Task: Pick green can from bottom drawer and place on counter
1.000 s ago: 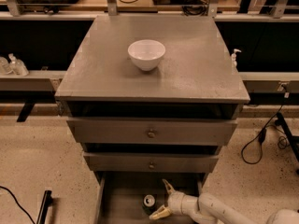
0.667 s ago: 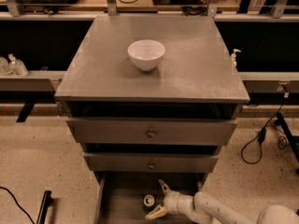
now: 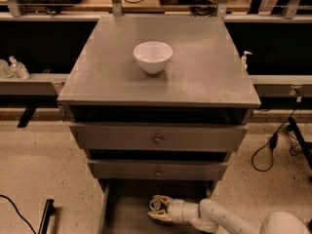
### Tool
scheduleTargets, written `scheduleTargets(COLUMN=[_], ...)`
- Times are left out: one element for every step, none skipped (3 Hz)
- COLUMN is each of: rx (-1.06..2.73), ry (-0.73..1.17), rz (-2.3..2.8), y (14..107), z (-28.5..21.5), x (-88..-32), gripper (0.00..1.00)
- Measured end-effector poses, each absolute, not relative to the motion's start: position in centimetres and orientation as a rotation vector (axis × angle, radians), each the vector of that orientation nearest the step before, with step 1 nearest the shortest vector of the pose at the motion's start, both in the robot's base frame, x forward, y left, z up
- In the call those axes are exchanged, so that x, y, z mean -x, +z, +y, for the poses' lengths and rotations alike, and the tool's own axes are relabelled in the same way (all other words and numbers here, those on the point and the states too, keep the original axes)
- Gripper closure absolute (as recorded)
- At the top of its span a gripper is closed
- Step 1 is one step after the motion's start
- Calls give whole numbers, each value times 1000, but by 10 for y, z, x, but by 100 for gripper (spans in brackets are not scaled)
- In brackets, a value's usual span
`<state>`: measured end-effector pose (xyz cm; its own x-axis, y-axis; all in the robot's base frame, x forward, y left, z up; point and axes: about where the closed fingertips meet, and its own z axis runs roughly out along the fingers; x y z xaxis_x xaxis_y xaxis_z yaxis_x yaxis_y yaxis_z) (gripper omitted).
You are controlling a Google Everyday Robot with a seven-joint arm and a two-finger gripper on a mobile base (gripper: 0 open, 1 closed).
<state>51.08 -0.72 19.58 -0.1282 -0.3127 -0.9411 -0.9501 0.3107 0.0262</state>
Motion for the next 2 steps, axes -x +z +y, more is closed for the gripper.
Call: scheduleTargets(rx=[1195, 1198], ry=[908, 946], rz=[1542, 1389], y=[217, 285], z=[6, 5], x=[-501, -488], gripper=[71, 100])
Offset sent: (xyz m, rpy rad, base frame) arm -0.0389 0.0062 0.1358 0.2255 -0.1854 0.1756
